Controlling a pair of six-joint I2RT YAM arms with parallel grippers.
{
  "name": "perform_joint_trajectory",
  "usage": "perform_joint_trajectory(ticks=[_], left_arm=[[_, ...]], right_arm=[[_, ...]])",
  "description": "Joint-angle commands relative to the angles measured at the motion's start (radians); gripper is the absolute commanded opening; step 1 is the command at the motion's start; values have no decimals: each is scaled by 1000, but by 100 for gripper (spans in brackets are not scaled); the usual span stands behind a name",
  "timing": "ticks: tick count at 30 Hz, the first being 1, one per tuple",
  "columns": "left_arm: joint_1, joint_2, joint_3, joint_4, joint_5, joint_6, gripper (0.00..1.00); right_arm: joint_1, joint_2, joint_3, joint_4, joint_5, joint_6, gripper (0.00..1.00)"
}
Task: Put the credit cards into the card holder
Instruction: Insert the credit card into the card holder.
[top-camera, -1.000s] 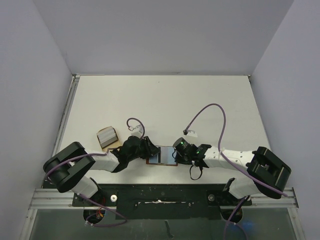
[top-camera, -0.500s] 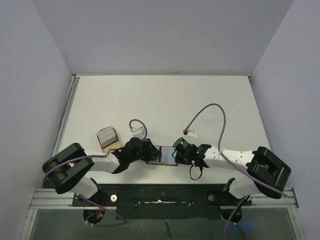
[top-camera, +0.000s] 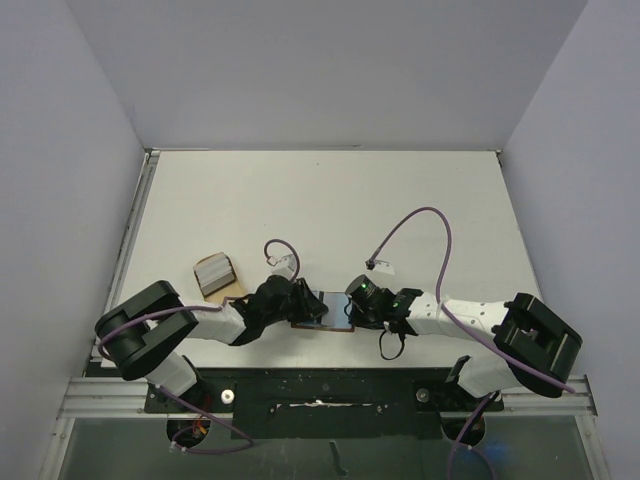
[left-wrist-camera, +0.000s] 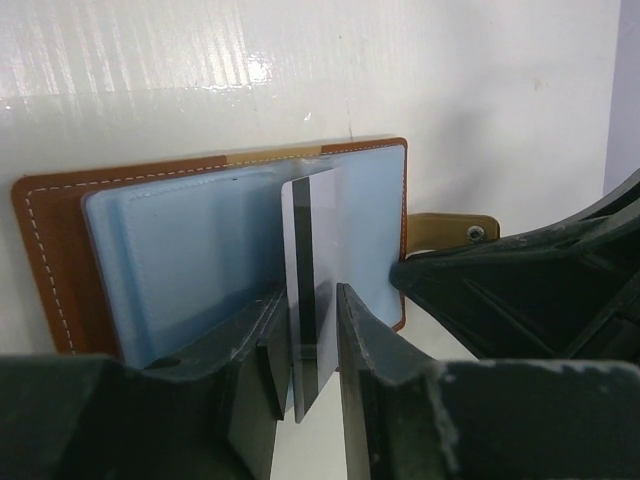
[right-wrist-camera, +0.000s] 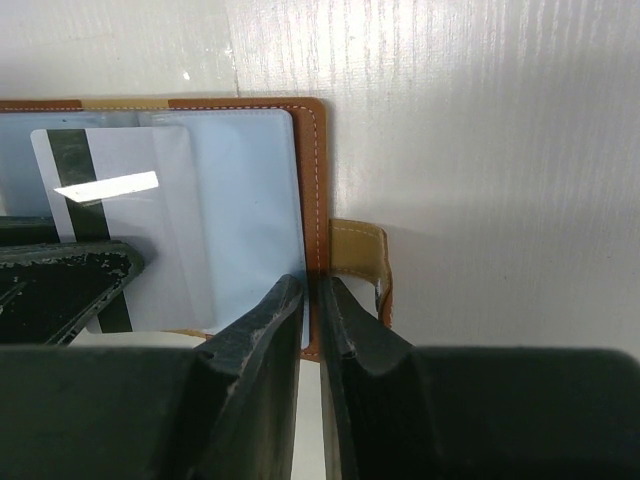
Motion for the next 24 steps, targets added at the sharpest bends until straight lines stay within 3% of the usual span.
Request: perform_joint_trajectory(ticks=[1, 6, 24], left_arm=[[-6, -70, 56, -133, -71, 21, 26], [-6, -126, 104, -282, -130, 55, 31], [-31, -95, 138, -310, -119, 82, 28]], right_arm=[[12, 3, -6, 13, -10, -1, 13], [11, 3, -16, 17, -10, 3, 13], [15, 33, 9, 18, -16, -5, 13]])
